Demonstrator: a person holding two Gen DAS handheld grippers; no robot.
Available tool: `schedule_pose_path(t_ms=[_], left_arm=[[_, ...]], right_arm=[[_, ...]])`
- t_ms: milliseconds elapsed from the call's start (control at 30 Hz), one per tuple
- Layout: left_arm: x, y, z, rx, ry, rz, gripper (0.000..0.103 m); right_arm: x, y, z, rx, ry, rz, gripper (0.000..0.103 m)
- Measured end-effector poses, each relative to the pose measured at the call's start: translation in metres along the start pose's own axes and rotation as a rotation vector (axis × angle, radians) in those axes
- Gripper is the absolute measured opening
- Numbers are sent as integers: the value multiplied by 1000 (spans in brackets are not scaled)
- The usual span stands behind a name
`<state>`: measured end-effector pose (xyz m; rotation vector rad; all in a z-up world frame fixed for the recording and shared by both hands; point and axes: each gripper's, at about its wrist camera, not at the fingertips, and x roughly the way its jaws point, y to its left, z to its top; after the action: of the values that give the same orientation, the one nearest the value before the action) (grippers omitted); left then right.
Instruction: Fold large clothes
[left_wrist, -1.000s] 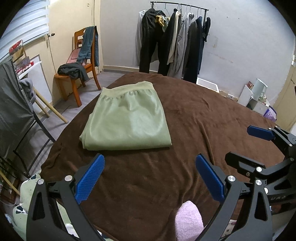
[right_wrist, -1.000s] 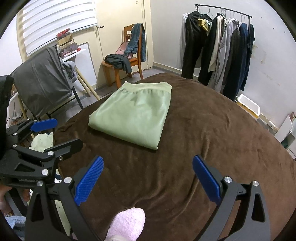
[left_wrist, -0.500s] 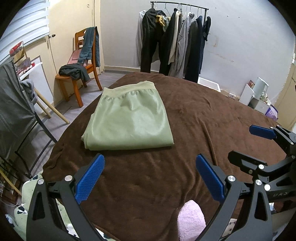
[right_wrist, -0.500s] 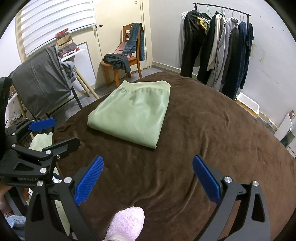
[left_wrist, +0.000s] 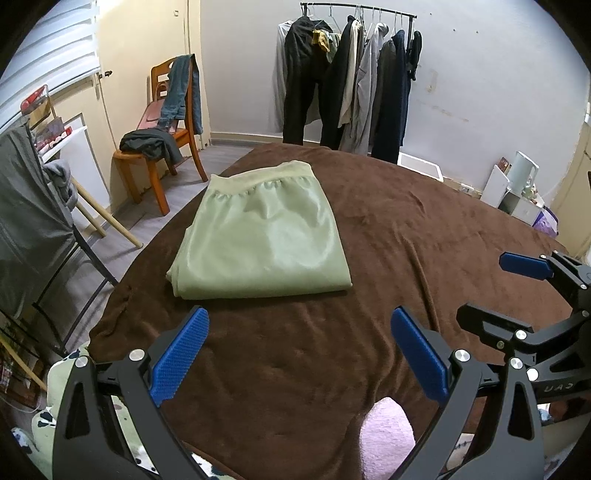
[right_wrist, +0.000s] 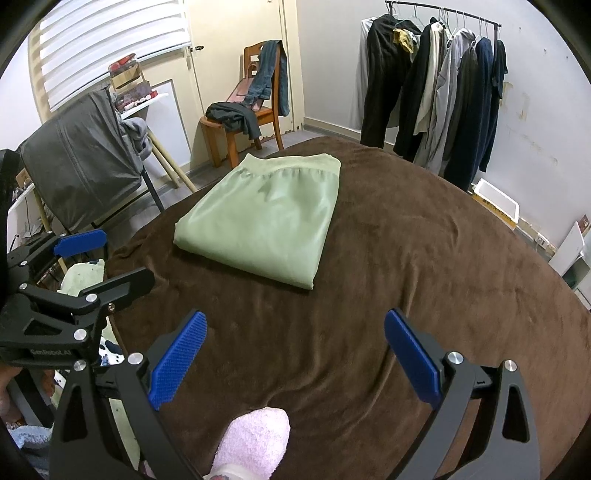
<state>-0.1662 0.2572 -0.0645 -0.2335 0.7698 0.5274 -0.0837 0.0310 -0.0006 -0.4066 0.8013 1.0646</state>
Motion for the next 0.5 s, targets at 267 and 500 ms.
schedule_pose_path(t_ms=[267, 500], left_arm=[[4, 4, 3, 14, -1, -1, 97], [3, 5, 2, 17, -13, -8, 97]], right_arm=[[5, 3, -6, -9, 21, 4, 97], [5, 4, -6, -11, 21, 3, 97]])
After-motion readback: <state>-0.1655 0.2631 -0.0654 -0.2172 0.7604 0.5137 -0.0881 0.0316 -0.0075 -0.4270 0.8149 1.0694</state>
